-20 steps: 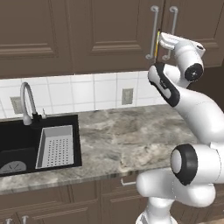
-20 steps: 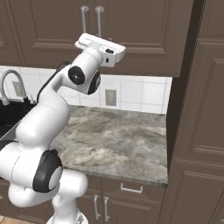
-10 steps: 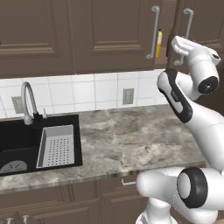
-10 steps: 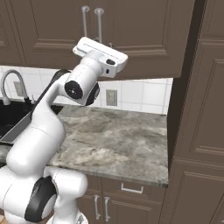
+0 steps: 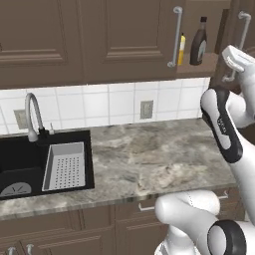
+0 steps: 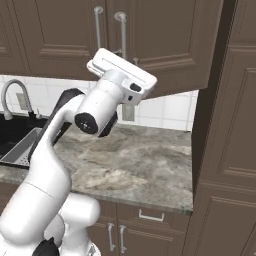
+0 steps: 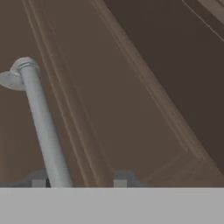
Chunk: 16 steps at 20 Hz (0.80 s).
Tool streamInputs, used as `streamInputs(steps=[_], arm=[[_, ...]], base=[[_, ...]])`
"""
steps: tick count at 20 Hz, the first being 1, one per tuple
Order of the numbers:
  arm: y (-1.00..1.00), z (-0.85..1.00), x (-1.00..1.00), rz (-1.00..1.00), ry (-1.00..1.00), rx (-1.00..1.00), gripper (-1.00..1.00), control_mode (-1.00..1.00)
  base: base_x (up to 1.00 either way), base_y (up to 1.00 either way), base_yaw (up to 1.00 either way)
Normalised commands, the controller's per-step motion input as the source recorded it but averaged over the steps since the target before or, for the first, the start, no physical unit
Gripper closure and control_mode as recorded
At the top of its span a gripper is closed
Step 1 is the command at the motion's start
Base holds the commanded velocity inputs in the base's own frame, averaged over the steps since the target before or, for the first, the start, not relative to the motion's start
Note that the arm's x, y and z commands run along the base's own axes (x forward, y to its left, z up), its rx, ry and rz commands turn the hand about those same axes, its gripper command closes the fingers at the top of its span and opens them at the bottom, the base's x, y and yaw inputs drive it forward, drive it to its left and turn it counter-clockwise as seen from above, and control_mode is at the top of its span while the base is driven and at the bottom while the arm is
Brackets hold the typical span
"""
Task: Move the mustard and syrup bottle from the cabinet to the dining counter.
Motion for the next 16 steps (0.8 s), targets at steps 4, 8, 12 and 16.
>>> streamInputs(steps=[4, 8, 12, 16], arm=[[-1.00, 0.00, -0.98, 0.00, 0.00, 0.05, 1.00, -1.00], [-0.46, 0.00, -0.95, 0.01, 0.00, 0.00, -1.00, -1.00], [0.18, 0.05, -1.00, 0.00, -0.10, 0.00, -1.00, -1.00], [0.73, 0.10, -1.00, 0.00, -0.21, -0.06, -1.00, -1.00]], base=[[0.00, 0.00, 0.00], [0.00, 0.00, 0.00], [0.00, 0.00, 0.00], [0.00, 0.00, 0.00]])
